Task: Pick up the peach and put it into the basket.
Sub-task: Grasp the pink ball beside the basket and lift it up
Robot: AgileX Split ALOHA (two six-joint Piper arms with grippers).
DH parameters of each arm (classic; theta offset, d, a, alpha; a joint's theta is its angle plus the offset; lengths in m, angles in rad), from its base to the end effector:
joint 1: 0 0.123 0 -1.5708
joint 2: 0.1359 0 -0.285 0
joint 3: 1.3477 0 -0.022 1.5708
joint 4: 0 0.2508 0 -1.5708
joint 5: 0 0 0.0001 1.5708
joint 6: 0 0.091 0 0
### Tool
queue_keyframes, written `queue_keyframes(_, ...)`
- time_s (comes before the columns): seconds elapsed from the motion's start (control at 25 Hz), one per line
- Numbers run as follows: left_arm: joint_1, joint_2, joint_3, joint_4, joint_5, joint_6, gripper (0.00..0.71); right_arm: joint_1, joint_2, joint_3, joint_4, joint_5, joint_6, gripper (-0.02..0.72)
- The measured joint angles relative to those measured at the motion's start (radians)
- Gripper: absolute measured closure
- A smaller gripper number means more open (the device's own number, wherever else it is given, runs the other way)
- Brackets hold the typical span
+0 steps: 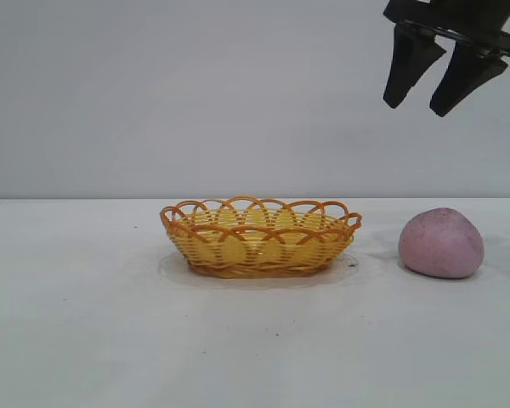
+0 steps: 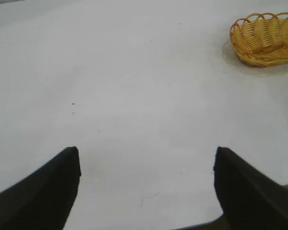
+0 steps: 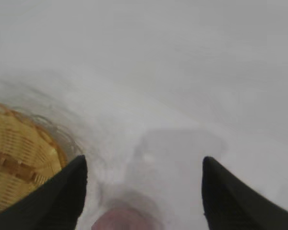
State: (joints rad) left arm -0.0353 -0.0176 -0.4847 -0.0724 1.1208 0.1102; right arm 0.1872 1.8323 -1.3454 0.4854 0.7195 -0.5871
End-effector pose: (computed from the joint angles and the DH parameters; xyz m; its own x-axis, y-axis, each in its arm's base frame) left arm -0.0087 -0.0056 0.2683 -0.4967 0.0960 -0.8626 0.1308 0.9908 0.0349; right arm 0.3802 0.1005 0.2329 -0.7704 -0.3472 -0.5348 -0.4960 0.8534 0.1604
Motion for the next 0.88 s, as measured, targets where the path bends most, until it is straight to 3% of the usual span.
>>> queue_keyframes(0.24,0.080,-0.002,0.000,0.000,0.000,0.000,0.170,0.000,-0.004,0.000,-0.015,0.086,0.011,0.275)
queue_keyframes(0.6,0.082,-0.002,0.000,0.000,0.000,0.000,0.170,0.000,-0.004,0.000,-0.126,0.249,0.100,0.275)
queue_keyframes(0.76,0.082,-0.002,0.000,0.000,0.000,-0.002,0.170,0.000,-0.004,0.000,-0.129,0.329,0.182,0.275)
queue_keyframes(0.88,0.082,-0.002,0.000,0.000,0.000,-0.002,0.170,0.000,-0.004,0.000,-0.129,0.345,0.234,0.275)
